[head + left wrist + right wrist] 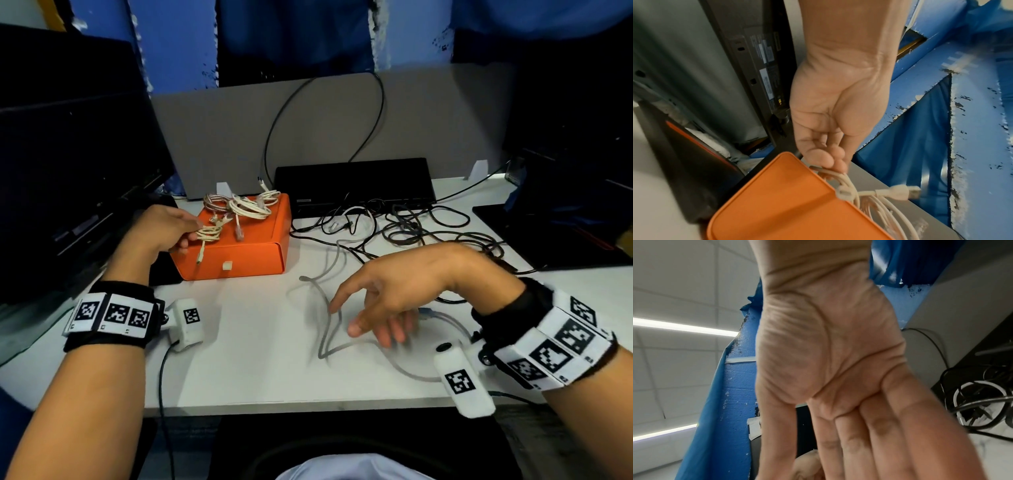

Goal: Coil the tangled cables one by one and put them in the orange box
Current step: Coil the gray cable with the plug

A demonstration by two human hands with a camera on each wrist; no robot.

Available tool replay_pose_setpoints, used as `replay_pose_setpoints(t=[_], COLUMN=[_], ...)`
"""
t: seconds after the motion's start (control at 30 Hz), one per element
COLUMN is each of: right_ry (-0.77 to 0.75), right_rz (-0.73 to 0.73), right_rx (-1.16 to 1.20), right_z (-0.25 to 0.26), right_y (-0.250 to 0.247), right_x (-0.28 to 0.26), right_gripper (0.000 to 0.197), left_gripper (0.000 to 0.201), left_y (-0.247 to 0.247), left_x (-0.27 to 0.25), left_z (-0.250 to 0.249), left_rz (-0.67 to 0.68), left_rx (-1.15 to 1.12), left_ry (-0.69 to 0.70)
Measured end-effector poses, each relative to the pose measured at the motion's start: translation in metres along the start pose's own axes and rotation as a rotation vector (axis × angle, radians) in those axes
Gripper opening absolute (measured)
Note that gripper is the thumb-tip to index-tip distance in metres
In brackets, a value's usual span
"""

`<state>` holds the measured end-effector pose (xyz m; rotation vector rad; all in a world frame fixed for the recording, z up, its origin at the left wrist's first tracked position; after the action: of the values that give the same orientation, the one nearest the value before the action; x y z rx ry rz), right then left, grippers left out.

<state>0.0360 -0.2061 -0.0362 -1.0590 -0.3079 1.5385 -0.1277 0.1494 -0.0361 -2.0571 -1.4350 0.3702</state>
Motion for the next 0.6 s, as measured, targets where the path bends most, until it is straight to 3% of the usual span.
replay_pose_setpoints(t=[0.1,0.23,0.33,0.4,0.47,0.53,0.6], right_ry=[-0.06,-0.07,-0.043,-0.08,-0.184,-0.272,-0.335], right_rz=[0.019,0.009,-0.003,-0.119,-0.361,-0.63,-0.809], right_rx=[0.022,-0.194,-0.303,-0.305,-0.242,-0.043,0.217], right_z=[0.008,0.006,0.004,0.005,0.009,0.011,0.011], right_y=[0.003,0.008,0.013,0.007,-0.007,-0.025,-0.039], right_x=[-0.003,0.002,0.007,0.007,0.004,-0.001,-0.008], right_gripper=[0.047,0.037,0.015,0.011,0.016,0.02,0.021], left_gripper=[0.018,0.02,0.02,0.019,0.022,0.024,0.024], left_y=[-0.001,-0.008,-0.017,-0.019,-0.012,0.008,0.037], left_x=[-0.003,-0.007,-0.02,-0.044,-0.08,-0.125,-0.166], left_z=[-0.001,-0.009,-0.029,-0.058,-0.091,-0.122,-0.142], left_rz=[0.001,-0.016,-0.101,-0.128,-0.027,0.22,0.459], left_rx=[-0.054,-0.05,0.07,0.105,0.08,-0.016,-0.085], left_ry=[-0.02,0.002,0.103,0.239,0.402,0.55,0.656])
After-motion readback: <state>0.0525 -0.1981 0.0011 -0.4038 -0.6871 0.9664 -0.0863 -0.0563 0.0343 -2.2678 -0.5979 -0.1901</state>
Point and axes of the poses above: each hand's wrist, its own x-axis towards the middle knuckle, its own y-axis out of the palm, z = x × y, the point moved 3 cm from there along x, towards the middle knuckle, and after that the axes turned 6 degrees about -z, right-handed, at the moved point
